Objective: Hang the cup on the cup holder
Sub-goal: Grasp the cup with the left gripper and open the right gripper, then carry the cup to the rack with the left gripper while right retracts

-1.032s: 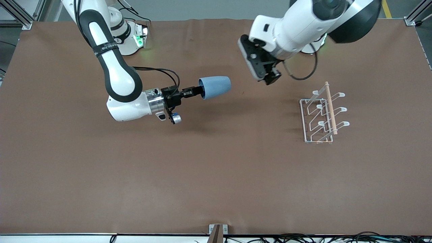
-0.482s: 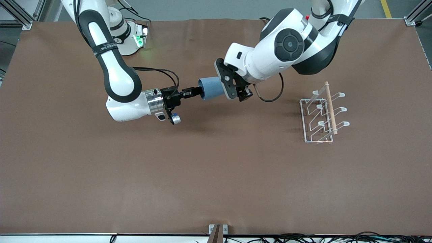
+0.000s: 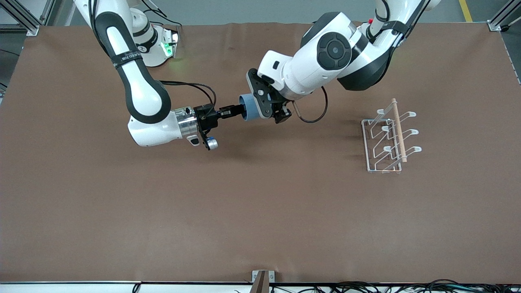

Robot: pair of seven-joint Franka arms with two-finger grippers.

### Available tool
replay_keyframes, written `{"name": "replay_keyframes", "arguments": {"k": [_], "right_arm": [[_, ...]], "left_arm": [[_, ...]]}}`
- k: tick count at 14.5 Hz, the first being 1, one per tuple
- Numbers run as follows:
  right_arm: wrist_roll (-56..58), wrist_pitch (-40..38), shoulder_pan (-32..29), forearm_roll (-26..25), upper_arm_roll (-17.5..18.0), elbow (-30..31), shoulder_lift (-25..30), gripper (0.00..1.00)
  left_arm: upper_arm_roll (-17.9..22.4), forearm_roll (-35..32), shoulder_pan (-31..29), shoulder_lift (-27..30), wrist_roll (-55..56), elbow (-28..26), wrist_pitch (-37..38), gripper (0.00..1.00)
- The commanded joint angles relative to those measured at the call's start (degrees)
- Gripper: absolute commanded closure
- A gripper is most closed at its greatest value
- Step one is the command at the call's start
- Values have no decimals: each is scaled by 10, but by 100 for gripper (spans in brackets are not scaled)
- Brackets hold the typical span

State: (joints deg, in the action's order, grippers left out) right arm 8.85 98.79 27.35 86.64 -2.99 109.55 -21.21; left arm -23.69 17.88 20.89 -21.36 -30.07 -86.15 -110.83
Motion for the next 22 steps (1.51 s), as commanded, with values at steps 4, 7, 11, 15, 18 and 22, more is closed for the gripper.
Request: {"name": "replay_keyframes", "arguments": {"k": [4, 7, 11, 15, 18, 22], "right_arm": [[2, 3, 4, 18, -3, 11, 9, 99], [2, 3, 4, 18, -3, 12, 9, 99], [1, 0, 4, 18, -3, 11, 9, 66], [-20, 2, -2, 15, -5, 10, 11, 0], [-34, 2, -25, 6, -10, 8, 17, 0], [-44, 9, -55, -110, -51, 3, 34, 0]], "left_arm": [[-3, 34, 7, -27, -2, 18, -7, 18], [-3, 32, 7, -34, -6, 19, -7, 45], [-3, 30, 7, -34, -8, 20, -6, 50], [0, 26, -1, -30, -16, 20, 2, 56], [0, -96, -1, -12, -9, 20, 61, 61], [6, -210, -5, 2, -15, 34, 173, 68]]}}
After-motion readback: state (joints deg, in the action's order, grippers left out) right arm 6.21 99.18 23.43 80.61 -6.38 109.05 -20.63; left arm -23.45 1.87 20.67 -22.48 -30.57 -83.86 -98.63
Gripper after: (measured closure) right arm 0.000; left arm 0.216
